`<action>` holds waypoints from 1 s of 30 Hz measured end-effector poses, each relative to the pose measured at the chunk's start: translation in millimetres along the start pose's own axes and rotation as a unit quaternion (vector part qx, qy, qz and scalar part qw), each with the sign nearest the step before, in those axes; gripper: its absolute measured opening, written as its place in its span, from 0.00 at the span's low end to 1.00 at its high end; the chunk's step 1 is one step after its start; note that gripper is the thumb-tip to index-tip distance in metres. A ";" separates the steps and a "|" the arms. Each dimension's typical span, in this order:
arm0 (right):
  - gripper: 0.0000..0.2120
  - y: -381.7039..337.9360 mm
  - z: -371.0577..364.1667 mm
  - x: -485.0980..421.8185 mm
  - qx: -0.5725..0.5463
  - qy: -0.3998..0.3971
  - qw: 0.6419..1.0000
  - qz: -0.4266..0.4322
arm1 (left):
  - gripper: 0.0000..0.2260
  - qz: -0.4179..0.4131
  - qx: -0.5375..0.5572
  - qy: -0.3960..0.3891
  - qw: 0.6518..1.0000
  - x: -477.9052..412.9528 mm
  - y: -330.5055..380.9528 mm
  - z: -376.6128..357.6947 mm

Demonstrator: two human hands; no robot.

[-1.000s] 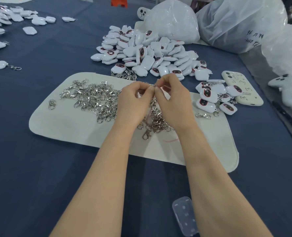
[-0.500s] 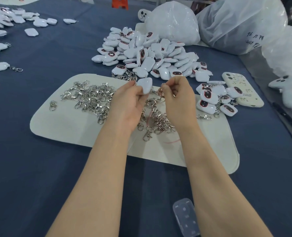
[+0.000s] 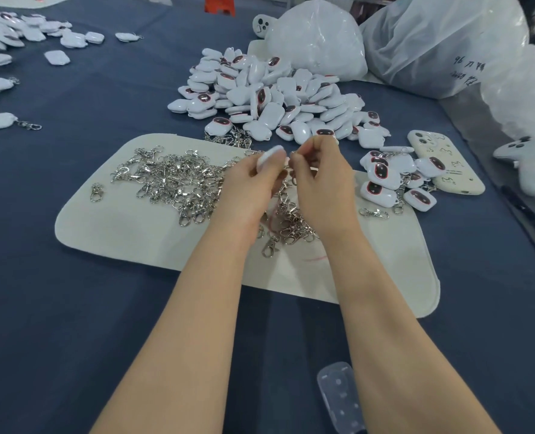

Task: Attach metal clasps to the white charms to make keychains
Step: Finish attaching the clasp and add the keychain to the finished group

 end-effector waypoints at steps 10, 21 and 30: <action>0.02 3.5 -2.5 -0.4 -0.010 -0.013 1.000 -0.007 | 0.08 -0.020 0.042 0.062 0.997 -2.1 3.3 19.1; 0.04 7.9 -1.2 -1.4 -0.011 -0.016 1.000 -0.022 | 0.08 -0.056 -0.050 -0.012 0.997 4.7 14.0 2.0; 0.04 14.5 -4.3 -2.3 -0.022 -0.038 0.998 -0.054 | 0.09 -0.196 -0.285 0.032 0.938 6.3 34.6 7.4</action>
Point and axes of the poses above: each hand's wrist, its own x-axis away from the middle knuckle, its own z-axis out of the back of the hand, y = z × x, the point moved 10 cm from there along -x, towards the middle knuckle, and after that the axes turned 1 degree about -y, right-handed, at the moved point
